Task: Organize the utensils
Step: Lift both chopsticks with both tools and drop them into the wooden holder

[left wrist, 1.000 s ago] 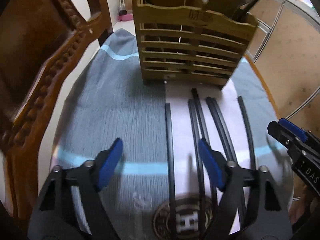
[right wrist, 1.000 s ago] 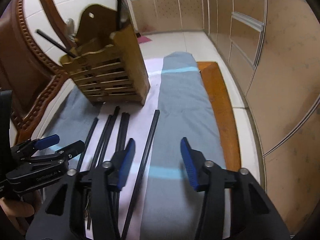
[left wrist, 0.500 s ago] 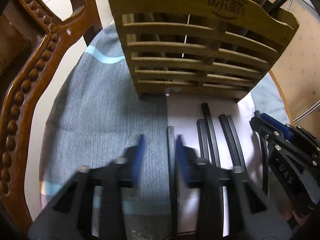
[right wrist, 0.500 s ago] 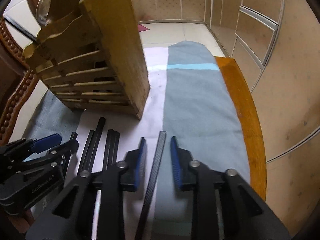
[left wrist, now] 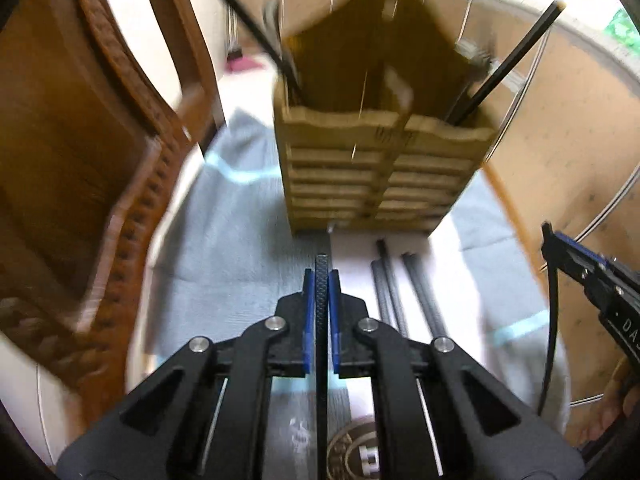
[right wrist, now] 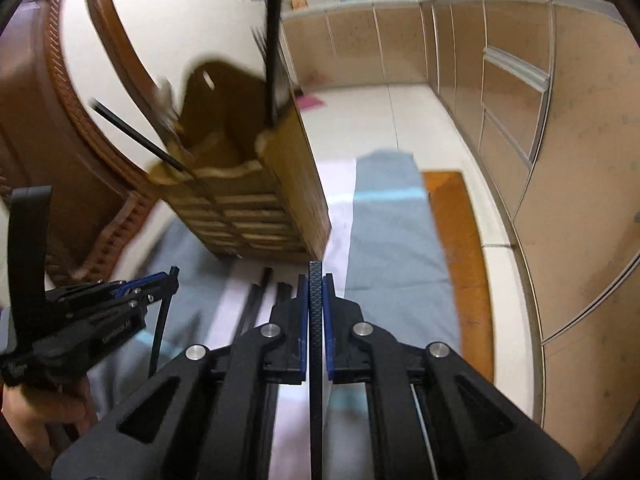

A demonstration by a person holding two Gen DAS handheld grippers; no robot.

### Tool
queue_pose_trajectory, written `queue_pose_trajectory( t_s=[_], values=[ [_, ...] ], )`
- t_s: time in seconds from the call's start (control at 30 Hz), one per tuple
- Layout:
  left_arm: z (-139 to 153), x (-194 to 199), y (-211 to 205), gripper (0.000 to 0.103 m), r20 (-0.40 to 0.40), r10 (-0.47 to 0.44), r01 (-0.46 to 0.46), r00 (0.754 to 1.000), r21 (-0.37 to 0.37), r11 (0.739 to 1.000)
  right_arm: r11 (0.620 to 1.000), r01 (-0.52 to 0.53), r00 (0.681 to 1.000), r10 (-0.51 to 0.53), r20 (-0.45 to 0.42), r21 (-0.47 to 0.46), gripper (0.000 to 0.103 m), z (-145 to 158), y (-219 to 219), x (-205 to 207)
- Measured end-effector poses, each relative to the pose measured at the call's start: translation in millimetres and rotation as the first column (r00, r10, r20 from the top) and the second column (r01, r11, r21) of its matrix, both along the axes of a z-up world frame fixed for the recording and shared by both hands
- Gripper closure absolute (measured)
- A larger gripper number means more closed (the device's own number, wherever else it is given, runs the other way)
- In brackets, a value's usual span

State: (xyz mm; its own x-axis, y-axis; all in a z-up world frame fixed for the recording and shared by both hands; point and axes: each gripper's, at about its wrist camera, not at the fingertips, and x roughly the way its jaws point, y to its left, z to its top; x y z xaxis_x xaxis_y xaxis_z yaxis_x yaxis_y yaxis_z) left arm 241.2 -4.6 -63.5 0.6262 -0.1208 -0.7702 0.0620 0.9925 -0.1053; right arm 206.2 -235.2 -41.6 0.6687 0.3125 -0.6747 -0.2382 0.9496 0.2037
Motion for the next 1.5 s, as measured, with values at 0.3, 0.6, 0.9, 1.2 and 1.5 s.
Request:
queue_pose_trajectory(
  t_s=[0.3, 0.6, 0.9, 1.2, 1.5],
  values=[
    [95, -84, 18, 0.097, 0.238, -0.036, 0.051, 0.971, -0.057, 0.997, 0.993, -0.016, 0.978, -0.009, 0.21, 0.115, 0.096, 68, -35, -89],
    [179, -82, 31, 0.097, 0.361, 0.002, 0.033, 0.932, -0.09, 0.995, 0.991, -0.063, 0.937, 0.02, 0.35, 0.114, 0.096, 144, -17, -103],
    [259, -38, 33, 0.097, 0.45, 0.034, 0.014, 0.892, -0.103, 0.995, 0.995, -0.059, 0.886, 0.017, 0.464, 0.076, 0.096, 222, 15, -56],
    [253, 39, 44, 0.097, 0.425, 0.147, -0.053, 0.893, -0.227, 0.973, 0.994, 0.055, 0.867, -0.096, 0.489, 0.096, 0.096, 230, 25, 5],
    [150, 81, 49, 0.088, 0.236, 0.161, -0.089, 0.958, -0.288, 0.954, 0.985, 0.118, 0.893, -0.16, 0.42, 0.124, 0.096, 165, 35, 43]
  ],
)
